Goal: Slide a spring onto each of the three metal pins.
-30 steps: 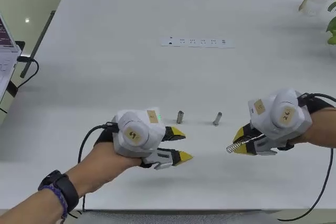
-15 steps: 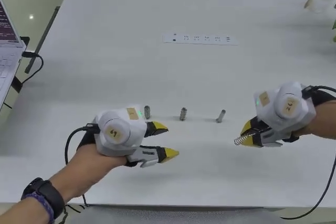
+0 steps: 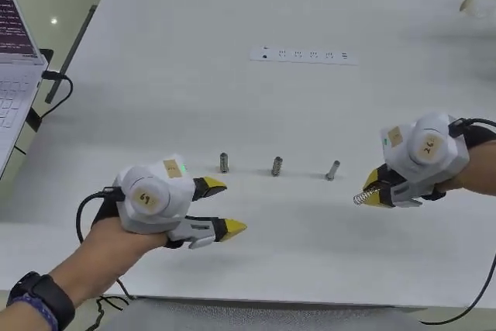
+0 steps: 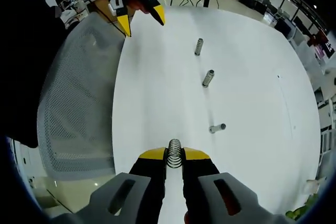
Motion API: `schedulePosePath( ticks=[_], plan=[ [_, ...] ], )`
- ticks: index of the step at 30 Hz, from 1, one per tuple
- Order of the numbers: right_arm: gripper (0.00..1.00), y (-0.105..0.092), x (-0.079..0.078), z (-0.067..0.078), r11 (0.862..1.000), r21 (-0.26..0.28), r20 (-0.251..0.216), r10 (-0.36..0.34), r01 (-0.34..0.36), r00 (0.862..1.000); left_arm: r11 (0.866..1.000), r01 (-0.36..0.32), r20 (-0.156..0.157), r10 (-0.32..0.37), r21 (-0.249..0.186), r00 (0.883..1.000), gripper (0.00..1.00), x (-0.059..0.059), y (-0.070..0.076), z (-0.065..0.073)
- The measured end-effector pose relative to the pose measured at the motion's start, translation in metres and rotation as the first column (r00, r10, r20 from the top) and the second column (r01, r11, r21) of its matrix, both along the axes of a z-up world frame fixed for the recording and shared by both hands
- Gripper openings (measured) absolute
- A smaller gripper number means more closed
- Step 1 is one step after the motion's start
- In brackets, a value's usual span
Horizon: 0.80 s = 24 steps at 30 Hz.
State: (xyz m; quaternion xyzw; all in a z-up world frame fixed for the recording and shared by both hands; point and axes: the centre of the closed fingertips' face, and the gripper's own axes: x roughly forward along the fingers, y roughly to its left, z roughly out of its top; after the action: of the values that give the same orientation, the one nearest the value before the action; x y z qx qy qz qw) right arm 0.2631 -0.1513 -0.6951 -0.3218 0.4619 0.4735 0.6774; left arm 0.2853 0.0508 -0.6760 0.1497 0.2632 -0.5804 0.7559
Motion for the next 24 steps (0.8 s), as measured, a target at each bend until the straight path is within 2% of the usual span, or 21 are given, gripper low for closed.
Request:
schedulePosePath(
  ticks=[9,18,24],
  plan=[
    [0.08,-0.003,0.013,-0.001,1.000,-0.014,0.001,-0.004,0.004,1.000,0.997,-0.079,0.007,0.079,0.007,0.997,0.45,0.009,0.026,0.002],
    [0.08,-0.004,0.025,0.001,1.000,-0.027,0.004,-0.007,0.007,1.000,0.991,-0.133,0.008,0.133,0.012,0.991,0.49,0.011,0.049,0.002],
    [0.08,-0.003,0.030,0.002,0.999,-0.036,0.003,-0.011,0.011,1.000,0.988,-0.156,0.004,0.156,0.018,0.988,0.53,0.011,0.059,0.002]
  ],
)
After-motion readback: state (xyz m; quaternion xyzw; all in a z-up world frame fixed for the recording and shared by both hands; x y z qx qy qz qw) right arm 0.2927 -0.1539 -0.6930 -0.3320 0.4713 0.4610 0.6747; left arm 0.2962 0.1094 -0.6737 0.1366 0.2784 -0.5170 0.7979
